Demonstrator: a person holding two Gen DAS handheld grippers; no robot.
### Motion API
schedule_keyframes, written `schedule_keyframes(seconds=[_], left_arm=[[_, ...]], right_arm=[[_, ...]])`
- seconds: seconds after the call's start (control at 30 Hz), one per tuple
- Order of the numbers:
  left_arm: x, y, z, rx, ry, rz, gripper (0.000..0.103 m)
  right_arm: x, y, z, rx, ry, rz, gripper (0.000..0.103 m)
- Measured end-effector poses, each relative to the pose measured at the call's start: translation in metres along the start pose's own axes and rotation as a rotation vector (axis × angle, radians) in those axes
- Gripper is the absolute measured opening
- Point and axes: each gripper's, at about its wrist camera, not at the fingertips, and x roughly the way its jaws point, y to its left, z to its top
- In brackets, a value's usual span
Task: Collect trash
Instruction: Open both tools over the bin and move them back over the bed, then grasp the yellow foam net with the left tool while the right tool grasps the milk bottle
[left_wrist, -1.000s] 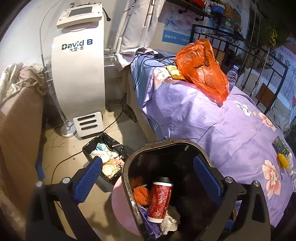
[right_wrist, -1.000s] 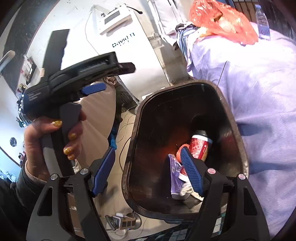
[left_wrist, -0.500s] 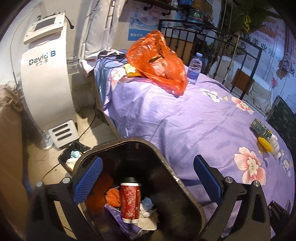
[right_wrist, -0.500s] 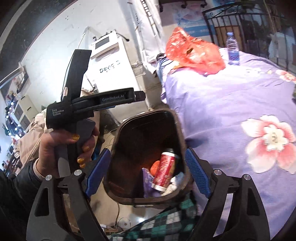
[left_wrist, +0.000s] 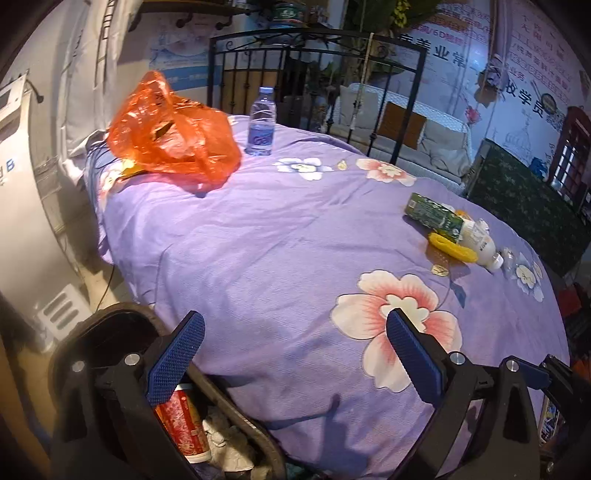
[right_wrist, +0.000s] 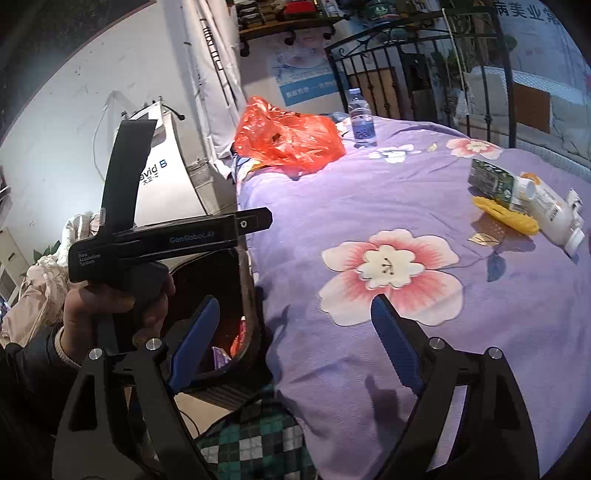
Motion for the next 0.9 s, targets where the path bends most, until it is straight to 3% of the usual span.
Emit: schedule_keyframes(seconds=[0.47,0.67,0.8,0.9], left_arm=[[0.066,-0.112,0.027,0.135,0.104,-0.236,0.096],[0.110,-0.153,0.047,0.115,0.176,-0.317,0.093],[0.144,-0.162,0.061,0.041,0.227,-0.352,0.084],[0.163,-0.164,0.070,-0.029,0.252,-0.385,0.083]], right_arm=[[-0.050,-0.136,0.015,0.087,0.042,-0.277,0.084],[-0.065,-0.191,0.027,0.154,0.035,-0.358,0.084],[-0.066,-0.206,0.031,0.133,0.050,-0.398,0.084],[-0.063,-0.211,0.032,0.118,0.068,-0.410,0.084]])
